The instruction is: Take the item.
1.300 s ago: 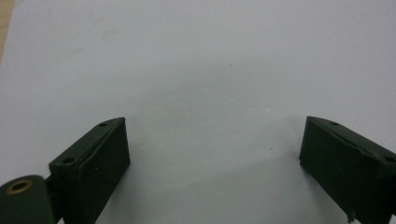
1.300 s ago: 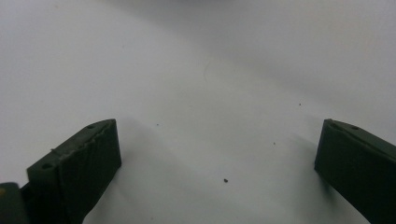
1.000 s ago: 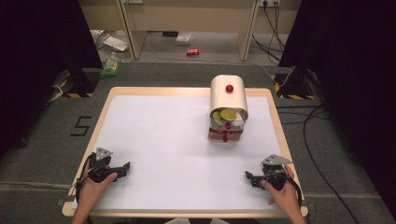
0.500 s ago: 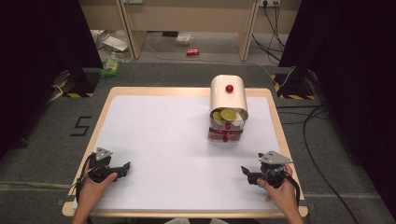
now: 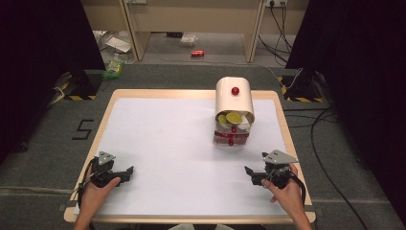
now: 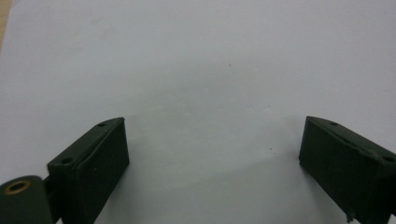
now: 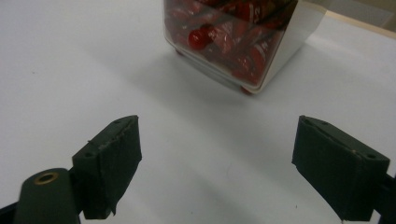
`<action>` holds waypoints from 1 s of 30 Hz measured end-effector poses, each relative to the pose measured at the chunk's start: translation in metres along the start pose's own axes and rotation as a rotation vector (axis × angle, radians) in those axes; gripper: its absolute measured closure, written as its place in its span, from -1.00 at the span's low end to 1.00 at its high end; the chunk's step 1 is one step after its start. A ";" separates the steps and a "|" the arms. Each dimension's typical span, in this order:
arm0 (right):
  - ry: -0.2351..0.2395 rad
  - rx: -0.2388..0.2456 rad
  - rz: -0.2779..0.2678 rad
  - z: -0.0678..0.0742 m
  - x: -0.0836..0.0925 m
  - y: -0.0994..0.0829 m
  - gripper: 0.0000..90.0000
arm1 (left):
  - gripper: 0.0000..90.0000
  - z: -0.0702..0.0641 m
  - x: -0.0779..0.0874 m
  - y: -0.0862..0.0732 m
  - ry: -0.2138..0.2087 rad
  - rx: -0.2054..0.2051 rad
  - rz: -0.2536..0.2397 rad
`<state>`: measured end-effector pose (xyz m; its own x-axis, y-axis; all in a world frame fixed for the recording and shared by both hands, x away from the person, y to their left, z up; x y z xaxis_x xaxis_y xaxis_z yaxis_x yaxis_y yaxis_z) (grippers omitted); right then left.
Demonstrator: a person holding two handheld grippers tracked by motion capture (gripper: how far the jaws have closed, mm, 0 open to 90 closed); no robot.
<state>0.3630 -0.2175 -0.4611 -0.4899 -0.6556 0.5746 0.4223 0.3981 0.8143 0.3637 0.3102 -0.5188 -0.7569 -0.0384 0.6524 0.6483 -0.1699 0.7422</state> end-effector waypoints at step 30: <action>0.014 0.109 -0.063 0.011 -0.008 0.065 -0.63 | -0.83 0.000 0.000 0.000 0.005 -0.002 -0.001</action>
<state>0.3858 -0.1791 -0.4121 -0.5016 -0.6905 0.5212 0.3054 0.4224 0.8534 0.3636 0.3099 -0.5189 -0.7582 -0.0430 0.6507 0.6472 -0.1716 0.7428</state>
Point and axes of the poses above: each handheld gripper's, and its own axes: x roughly backward along the jaws, y roughly out of its top, z roughly to its left, the point moved 2 cm from there along -x, roughly forward along the jaws, and after that the axes turned 15 degrees about y, right-handed, at the moved point
